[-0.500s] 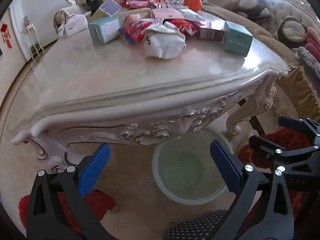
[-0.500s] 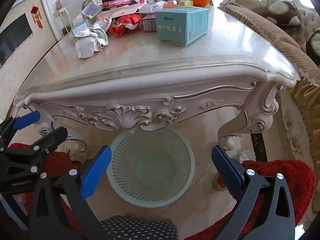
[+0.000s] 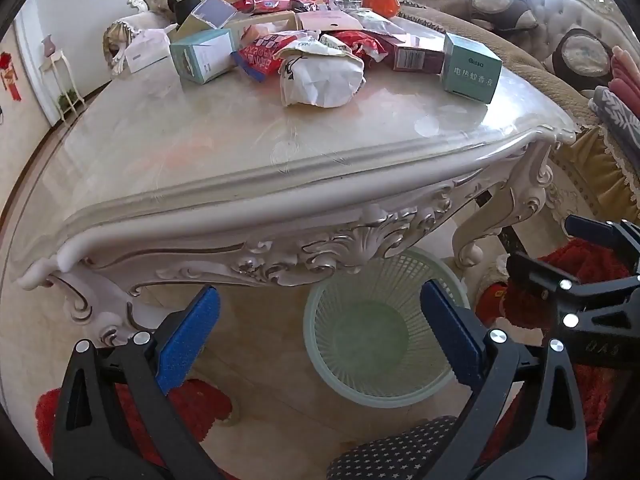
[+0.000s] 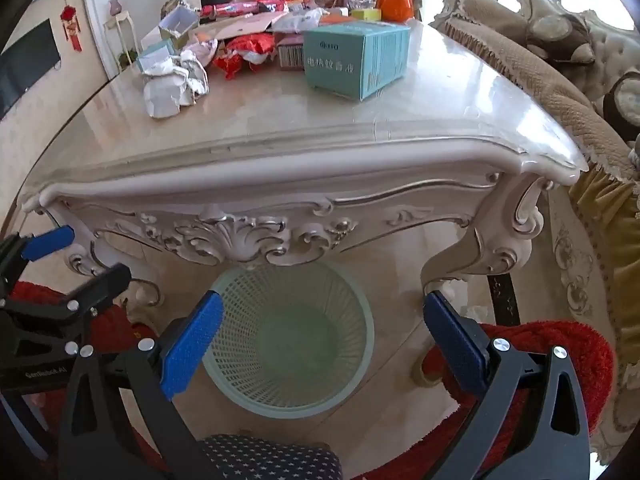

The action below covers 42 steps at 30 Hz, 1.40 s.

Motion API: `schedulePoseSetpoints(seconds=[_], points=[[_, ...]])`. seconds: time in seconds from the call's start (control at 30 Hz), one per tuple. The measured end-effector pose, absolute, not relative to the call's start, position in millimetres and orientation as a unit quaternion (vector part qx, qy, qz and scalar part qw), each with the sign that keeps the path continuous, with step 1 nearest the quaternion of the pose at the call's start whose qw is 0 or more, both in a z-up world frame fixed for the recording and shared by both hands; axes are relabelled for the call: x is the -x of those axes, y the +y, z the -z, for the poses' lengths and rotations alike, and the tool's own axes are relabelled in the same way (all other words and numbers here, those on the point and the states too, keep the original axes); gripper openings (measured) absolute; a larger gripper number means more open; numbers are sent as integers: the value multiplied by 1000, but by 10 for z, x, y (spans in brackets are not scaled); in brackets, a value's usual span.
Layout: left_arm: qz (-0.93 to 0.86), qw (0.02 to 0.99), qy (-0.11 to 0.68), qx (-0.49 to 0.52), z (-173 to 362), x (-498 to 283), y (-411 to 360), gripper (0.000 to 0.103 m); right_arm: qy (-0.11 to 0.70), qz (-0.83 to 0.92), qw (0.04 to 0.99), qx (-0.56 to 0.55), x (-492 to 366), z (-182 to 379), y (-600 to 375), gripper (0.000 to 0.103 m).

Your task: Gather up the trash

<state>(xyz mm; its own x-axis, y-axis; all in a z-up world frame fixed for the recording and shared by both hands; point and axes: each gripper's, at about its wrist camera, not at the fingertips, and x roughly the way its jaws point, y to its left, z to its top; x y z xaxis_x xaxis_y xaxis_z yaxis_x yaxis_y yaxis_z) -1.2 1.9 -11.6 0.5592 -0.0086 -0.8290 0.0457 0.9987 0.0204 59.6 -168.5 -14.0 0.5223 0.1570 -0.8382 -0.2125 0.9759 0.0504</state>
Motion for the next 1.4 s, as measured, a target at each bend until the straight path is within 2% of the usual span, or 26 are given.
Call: schedulePoseSetpoints(seconds=[1.4], points=[[-3,874,485,-19,234,28,71,97,476,-137,869,-9,-556,102,-1600,96]])
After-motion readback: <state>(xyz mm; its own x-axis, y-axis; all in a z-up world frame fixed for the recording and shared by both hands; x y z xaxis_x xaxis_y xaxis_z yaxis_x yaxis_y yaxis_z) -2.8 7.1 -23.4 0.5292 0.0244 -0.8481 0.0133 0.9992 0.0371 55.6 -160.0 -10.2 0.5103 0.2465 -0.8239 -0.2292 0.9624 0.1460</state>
